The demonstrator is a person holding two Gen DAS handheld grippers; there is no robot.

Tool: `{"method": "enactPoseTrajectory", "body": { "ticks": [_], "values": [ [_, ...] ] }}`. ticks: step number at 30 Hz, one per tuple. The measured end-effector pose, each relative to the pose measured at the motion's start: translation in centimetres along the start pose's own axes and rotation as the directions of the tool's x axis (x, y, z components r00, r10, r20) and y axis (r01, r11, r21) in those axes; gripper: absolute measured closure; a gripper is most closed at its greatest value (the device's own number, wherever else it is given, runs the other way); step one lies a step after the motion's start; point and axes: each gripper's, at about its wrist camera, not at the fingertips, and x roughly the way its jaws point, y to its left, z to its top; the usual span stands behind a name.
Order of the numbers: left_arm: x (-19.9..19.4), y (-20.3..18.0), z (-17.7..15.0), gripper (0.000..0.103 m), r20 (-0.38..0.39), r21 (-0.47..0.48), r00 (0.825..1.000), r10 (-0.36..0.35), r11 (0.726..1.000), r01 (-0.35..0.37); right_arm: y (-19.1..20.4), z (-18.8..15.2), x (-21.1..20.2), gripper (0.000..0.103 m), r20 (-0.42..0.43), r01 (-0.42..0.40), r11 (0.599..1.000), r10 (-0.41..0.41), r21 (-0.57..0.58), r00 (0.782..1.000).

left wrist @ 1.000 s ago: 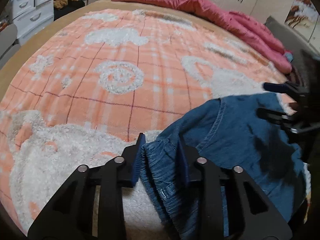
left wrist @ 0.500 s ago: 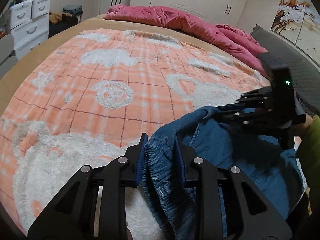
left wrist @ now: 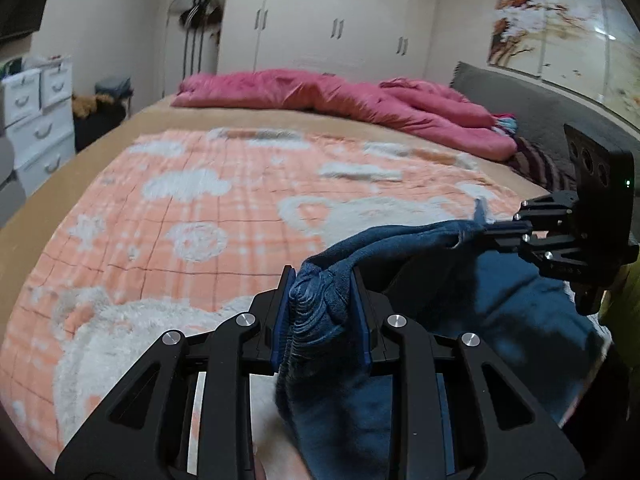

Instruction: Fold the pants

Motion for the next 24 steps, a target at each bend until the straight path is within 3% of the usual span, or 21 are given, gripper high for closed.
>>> {"method": "enactPoseTrajectory", "body": {
  "ticks": [9, 18, 24],
  "values": [
    [-5.2, -3.2, -4.2, 0.084, 0.010, 0.033, 0.998, -0.065, 0.997, 0.064, 5.0, -4.2, -4.7, 0.097, 0.027, -0.061, 0.998, 0.061, 0.027, 0.998],
    [-7.7, -5.0, -8.6, 0.084, -0.098, 0.095, 0.991, -0.086, 0.991, 0.096, 9.0, -8.4, -5.8, 0.097, -0.014, -0.126, 0.991, 0.126, 0.044, 0.992],
    [-7.2, -4.7, -11.2, 0.079, -0.189, 0.060, 0.979, -0.075, 0.994, 0.087, 11.7, -11.7, -5.5, 0.097, -0.067, -0.154, 0.986, 0.158, 0.061, 0.985]
  ]
}}
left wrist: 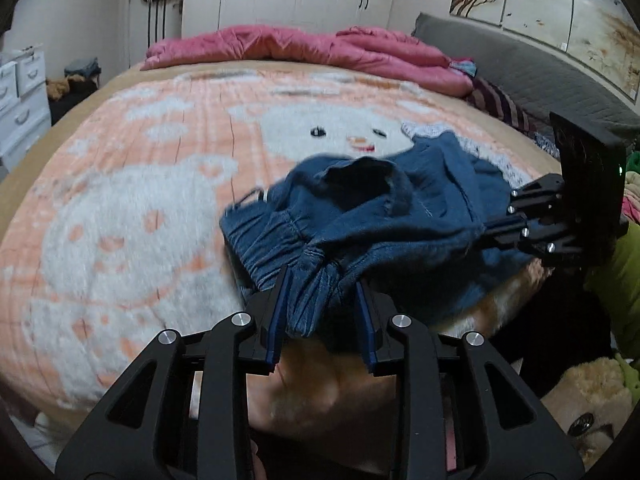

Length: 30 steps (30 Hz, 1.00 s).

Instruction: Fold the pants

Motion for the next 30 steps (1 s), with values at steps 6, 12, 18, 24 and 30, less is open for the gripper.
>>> {"method": "enactPoseTrajectory", "body": {
  "ticks": [6, 12, 18, 24, 30],
  "values": [
    [-1.1, 0.4, -0.5, 0.065, -0.039, -0.025, 0.999, 0.004, 1.000, -0.005, 1.0, -1.6, 1.3, 0.093, -0.030, 0.006, 0.999, -0.005, 0.039, 1.000],
    [-5.1, 0.9, 0.0, 0.061, 0.018, -0.075, 0.997, 0.071, 0.995, -0.069, 1.2, -2.2, 1.1, 0.090, -0.030, 0.008, 0.997, -0.006, 0.076, 1.000],
    [-1.5, -4.1, 4.6, 0.061, 0.063, -0.022, 0.993, -0.104, 0.994, 0.106, 2.0, -2.6, 1.1, 0.080, -0.018, 0.000, 0.994, 0.002, 0.105, 1.000],
    [5.5, -5.2, 2.3, 0.076, -0.110, -0.046, 0.987, -0.117, 0.993, 0.112, 1.4, -2.6, -2.9, 0.077, 0.061, 0.008, 0.982, -0.020, 0.188, 0.998],
    [6.1, -4.4, 0.9, 0.078, -0.141, -0.071, 0.984, -0.105, 0.993, 0.095, -1.5, -0.1, -3.0, 0.062, 0.100, 0.073, 0.953, -0.106, 0.294, 0.989]
  ]
}}
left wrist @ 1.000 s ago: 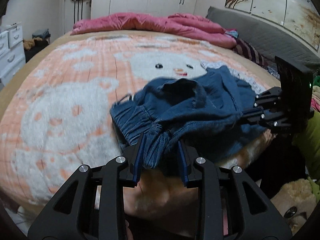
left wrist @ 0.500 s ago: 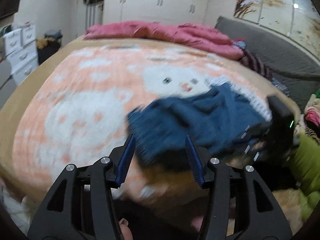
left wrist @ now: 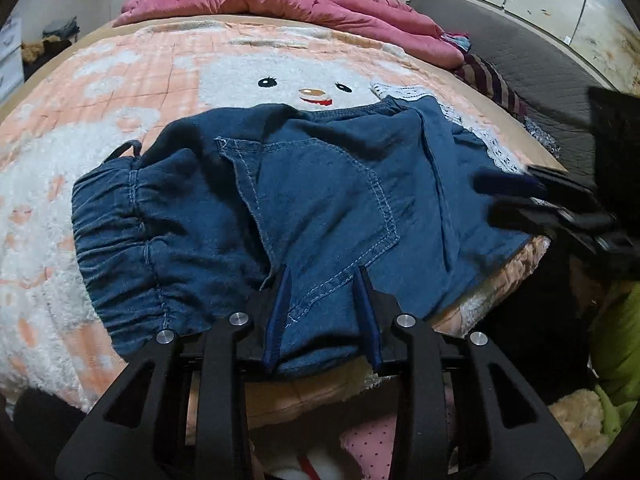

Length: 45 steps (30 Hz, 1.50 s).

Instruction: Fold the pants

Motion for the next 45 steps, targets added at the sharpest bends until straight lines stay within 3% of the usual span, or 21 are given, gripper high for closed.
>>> {"method": "enactPoseTrajectory", "body": {
  "ticks": [3, 5, 7, 8, 10, 13, 16, 18, 22, 24, 28, 31, 32, 34, 40, 42, 43, 44, 45],
  "values": [
    [0.1, -0.2, -0.2, 0.078, 0.001, 0.009, 1.000, 0.008, 1.000, -0.008, -1.1, 0.4, 3.6, 0.061, -0.097, 0.046, 0.998, -0.042, 0.039, 0.994],
    [0.1, -0.3, -0.2, 0.078, 0.004, 0.014, 1.000, 0.014, 1.000, -0.014, -2.0, -0.6, 6.1, 0.061, -0.192, 0.093, 0.994, -0.079, 0.065, 0.978],
    [-0.5, -0.8, 0.1, 0.077, 0.020, 0.018, 0.999, 0.033, 0.999, -0.033, -1.9, -1.0, 5.7, 0.061, -0.163, 0.085, 0.994, -0.072, 0.074, 0.984],
    [-1.1, -1.2, 0.3, 0.066, 0.039, 0.020, 0.999, 0.034, 0.999, -0.035, -1.9, -0.9, 4.8, 0.061, -0.149, 0.077, 0.994, -0.064, 0.081, 0.987],
    [-2.8, -1.8, 0.9, 0.056, 0.088, 0.007, 0.996, 0.004, 1.000, -0.004, -2.8, -0.5, 2.7, 0.058, -0.084, 0.061, 0.990, -0.051, 0.125, 0.995],
    [-3.6, -3.1, 2.3, 0.055, 0.118, 0.044, 0.993, -0.003, 0.999, -0.002, -5.4, 0.2, -0.4, 0.051, -0.021, 0.090, 0.975, -0.088, 0.201, 0.996],
    [-2.4, -4.8, 4.1, 0.055, 0.098, 0.072, 0.994, -0.054, 0.996, 0.047, -8.6, 1.0, -2.4, 0.047, -0.020, 0.204, 0.946, -0.206, 0.250, 0.978],
    [-0.8, -6.3, 5.4, 0.055, 0.066, 0.087, 0.993, -0.097, 0.992, 0.091, -10.7, 2.0, -2.8, 0.040, -0.024, 0.245, 0.930, -0.248, 0.275, 0.968],
    [3.6, -8.8, 7.4, 0.055, -0.029, 0.070, 0.983, -0.183, 0.980, 0.184, -13.7, 3.4, -2.8, 0.037, -0.045, 0.325, 0.901, -0.326, 0.288, 0.944],
    [5.9, -9.7, 8.2, 0.055, -0.071, 0.060, 0.978, -0.197, 0.978, 0.201, -15.1, 4.1, -2.7, 0.034, -0.066, 0.353, 0.887, -0.350, 0.298, 0.934],
    [10.1, -10.2, 9.4, 0.056, -0.137, 0.035, 0.977, -0.161, 0.985, 0.168, -16.9, 6.8, -0.9, 0.032, -0.102, 0.379, 0.890, -0.365, 0.255, 0.925],
    [10.6, -9.4, 9.0, 0.071, -0.113, -0.004, 0.977, -0.181, 0.983, 0.182, -17.7, 8.4, 1.5, 0.032, -0.153, 0.396, 0.894, -0.371, 0.208, 0.916],
    [10.8, -9.1, 9.0, 0.079, -0.102, -0.004, 0.977, -0.186, 0.983, 0.186, -18.1, 9.0, 2.6, 0.032, -0.177, 0.406, 0.892, -0.375, 0.197, 0.910],
    [10.9, -8.7, 8.8, 0.087, -0.086, -0.014, 0.973, -0.216, 0.976, 0.216, -18.6, 9.9, 5.0, 0.032, -0.221, 0.441, 0.882, -0.403, 0.164, 0.888],
    [10.4, -8.6, 8.6, 0.087, -0.077, -0.011, 0.957, -0.280, 0.960, 0.281, -20.4, 11.3, 9.9, 0.032, -0.300, 0.504, 0.849, -0.445, 0.160, 0.844],
    [10.2, -8.6, 8.5, 0.087, -0.074, -0.007, 0.952, -0.297, 0.955, 0.297, -21.2, 11.5, 11.4, 0.033, -0.335, 0.539, 0.825, -0.465, 0.173, 0.820],
    [10.1, -8.6, 8.5, 0.087, -0.073, -0.008, 0.950, -0.305, 0.952, 0.305, -21.6, 11.4, 11.9, 0.037, -0.346, 0.563, 0.807, -0.484, 0.178, 0.804],
    [10.1, -8.6, 8.4, 0.087, -0.071, -0.010, 0.947, -0.315, 0.949, 0.315, -21.9, 11.3, 12.2, 0.051, -0.351, 0.578, 0.796, -0.497, 0.180, 0.794],
    [10.0, -8.4, 8.3, 0.087, -0.069, -0.008, 0.945, -0.318, 0.948, 0.319, -22.2, 11.1, 12.5, 0.058, -0.355, 0.593, 0.785, -0.511, 0.178, 0.783]
  ]
}}
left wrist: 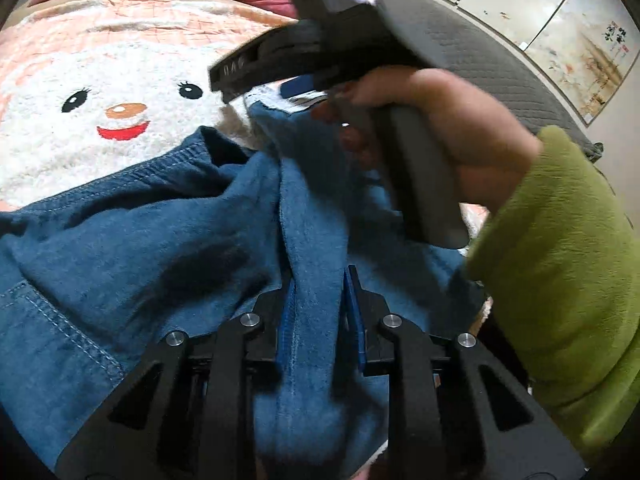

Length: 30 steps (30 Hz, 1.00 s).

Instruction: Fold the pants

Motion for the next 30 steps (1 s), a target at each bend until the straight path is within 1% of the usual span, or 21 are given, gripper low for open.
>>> {"method": "enactPoseTrajectory", "body": {
  "ticks": [1, 2, 3, 5, 6, 7, 8, 11, 13, 14, 16, 19, 20, 21, 22, 23, 25, 26, 27, 28, 30],
  "values": [
    [-0.1, 0.0, -0.1, 0.087, 0.001, 0.001, 1.000, -0.002, 1.000, 0.002, -0.2, -0.1, 0.2, 0.069, 0.003, 0.002, 1.000, -0.002, 0.007, 1.000],
    [-0.2, 0.1, -0.1, 0.087, 0.004, -0.003, 1.000, -0.005, 1.000, 0.005, -0.7, -0.3, 0.3, 0.083, 0.010, -0.006, 1.000, 0.006, 0.022, 1.000],
    [-0.3, 0.3, -0.1, 0.087, 0.007, -0.009, 1.000, -0.010, 1.000, 0.010, -1.3, -0.4, 0.0, 0.092, 0.019, -0.028, 0.999, 0.028, 0.041, 0.999],
    [-0.4, 0.6, -0.2, 0.085, 0.011, -0.020, 1.000, -0.020, 1.000, 0.020, -2.8, -1.0, -1.5, 0.092, 0.060, -0.093, 0.990, 0.087, 0.101, 0.994],
    [-0.6, 0.8, -0.2, 0.083, 0.017, -0.028, 1.000, -0.024, 0.999, 0.024, -3.4, -1.3, -2.5, 0.092, 0.080, -0.110, 0.987, 0.101, 0.118, 0.992],
    [-0.9, 1.1, -0.3, 0.079, 0.021, -0.031, 0.999, -0.026, 0.999, 0.027, -4.1, -1.6, -3.5, 0.092, 0.103, -0.128, 0.983, 0.115, 0.133, 0.988],
    [-1.2, 1.1, -0.2, 0.077, 0.025, -0.031, 0.999, -0.028, 0.999, 0.029, -4.9, -2.2, -4.8, 0.092, 0.134, -0.163, 0.974, 0.143, 0.156, 0.981],
    [-1.7, 1.1, -0.1, 0.076, 0.045, -0.021, 0.999, -0.025, 0.999, 0.025, -7.2, -4.1, -8.5, 0.092, 0.212, -0.247, 0.943, 0.200, 0.222, 0.957],
    [-2.3, 1.5, 0.0, 0.077, 0.050, -0.012, 0.998, -0.031, 0.999, 0.031, -8.4, -5.4, -10.5, 0.092, 0.249, -0.261, 0.933, 0.200, 0.247, 0.948],
    [-2.4, 1.5, 0.0, 0.084, 0.046, -0.006, 0.998, -0.040, 0.999, 0.040, -9.2, -6.2, -11.6, 0.092, 0.267, -0.262, 0.930, 0.191, 0.260, 0.945],
    [-2.3, 1.7, 0.2, 0.090, 0.037, 0.017, 0.998, -0.050, 0.999, 0.050, -10.3, -7.7, -12.9, 0.093, 0.288, -0.275, 0.917, 0.190, 0.289, 0.938],
    [-2.4, 1.1, 0.0, 0.090, 0.040, 0.081, 0.997, -0.062, 0.995, 0.059, -11.9, -10.2, -14.2, 0.094, 0.302, -0.295, 0.893, 0.194, 0.339, 0.933],
    [-2.2, 0.4, -0.5, 0.089, 0.044, 0.104, 0.997, -0.062, 0.993, 0.057, -12.4, -11.1, -14.5, 0.094, 0.308, -0.295, 0.886, 0.186, 0.357, 0.933],
    [-2.4, -0.2, -0.8, 0.086, 0.055, 0.144, 0.997, -0.051, 0.989, 0.042, -12.9, -11.6, -14.6, 0.094, 0.312, -0.296, 0.880, 0.182, 0.371, 0.932],
    [-2.4, -0.4, -1.3, 0.079, 0.060, 0.168, 0.998, -0.037, 0.985, 0.026, -13.5, -12.3, -14.9, 0.095, 0.319, -0.304, 0.867, 0.181, 0.394, 0.930],
    [-2.3, -0.8, -1.4, 0.076, 0.061, 0.185, 0.998, -0.022, 0.983, 0.010, -14.0, -12.8, -14.9, 0.095, 0.325, -0.316, 0.855, 0.187, 0.411, 0.927],
    [-1.4, -1.4, -1.5, 0.076, 0.049, 0.220, 0.999, 0.021, 0.975, -0.031, -14.7, -13.6, -14.9, 0.095, 0.326, -0.319, 0.842, 0.182, 0.435, 0.928],
    [-0.8, -1.4, -1.7, 0.088, 0.043, 0.232, 0.998, 0.042, 0.971, -0.051, -15.0, -13.9, -14.8, 0.096, 0.326, -0.318, 0.839, 0.180, 0.441, 0.928],
    [-0.4, -1.5, -2.0, 0.097, 0.033, 0.243, 0.997, 0.064, 0.968, -0.070, -15.3, -14.2, -14.9, 0.096, 0.329, -0.320, 0.835, 0.179, 0.448, 0.927],
    [0.2, -1.5, -1.9, 0.103, 0.029, 0.245, 0.997, 0.075, 0.966, -0.079, -15.7, -14.6, -15.0, 0.096, 0.338, -0.327, 0.823, 0.177, 0.464, 0.924],
    [0.1, -1.6, -2.1, 0.103, 0.022, 0.244, 0.997, 0.074, 0.967, -0.077, -16.1, -15.2, -15.2, 0.096, 0.354, -0.345, 0.808, 0.183, 0.477, 0.917]
  ]
}}
